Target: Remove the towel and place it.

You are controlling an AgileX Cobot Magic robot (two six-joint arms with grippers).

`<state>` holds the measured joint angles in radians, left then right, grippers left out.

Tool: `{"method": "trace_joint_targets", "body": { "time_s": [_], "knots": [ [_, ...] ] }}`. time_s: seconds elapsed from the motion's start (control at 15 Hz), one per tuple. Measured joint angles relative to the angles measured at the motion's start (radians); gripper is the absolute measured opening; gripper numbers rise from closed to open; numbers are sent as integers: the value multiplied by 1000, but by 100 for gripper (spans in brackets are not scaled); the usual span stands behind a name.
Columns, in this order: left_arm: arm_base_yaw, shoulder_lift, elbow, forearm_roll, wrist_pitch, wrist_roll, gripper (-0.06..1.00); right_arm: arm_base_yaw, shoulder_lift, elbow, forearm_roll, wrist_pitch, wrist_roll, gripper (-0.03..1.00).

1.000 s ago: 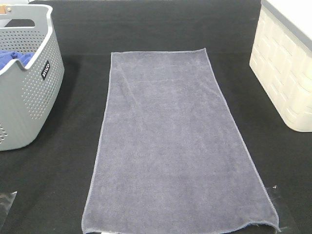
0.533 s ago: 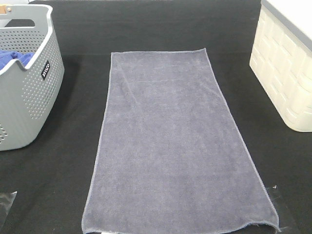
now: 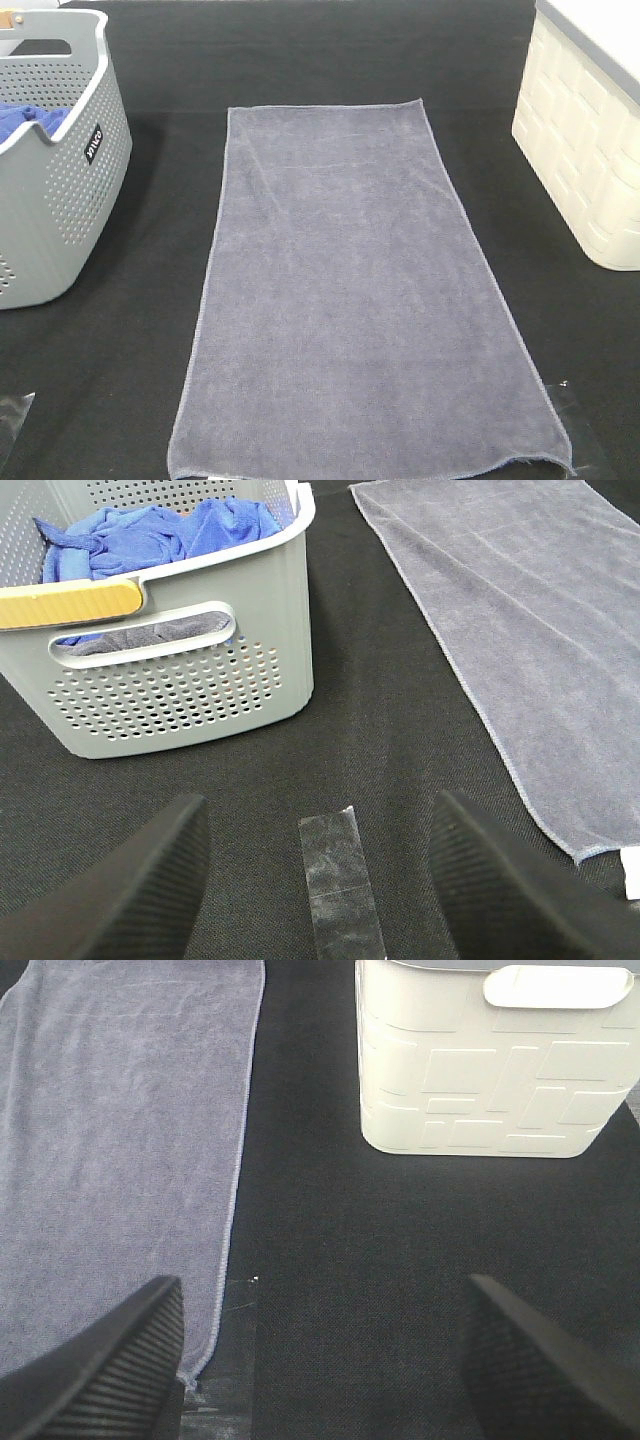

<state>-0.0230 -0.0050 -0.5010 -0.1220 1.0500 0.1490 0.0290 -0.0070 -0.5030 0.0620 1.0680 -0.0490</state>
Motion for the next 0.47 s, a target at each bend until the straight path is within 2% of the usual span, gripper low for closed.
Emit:
{"method": "trace_joint_targets", "body": {
  "time_s": [0.47],
  "knots": [
    [0,0,0,0,0,0,62,0,0,0,0,0,0,71]
  ]
}}
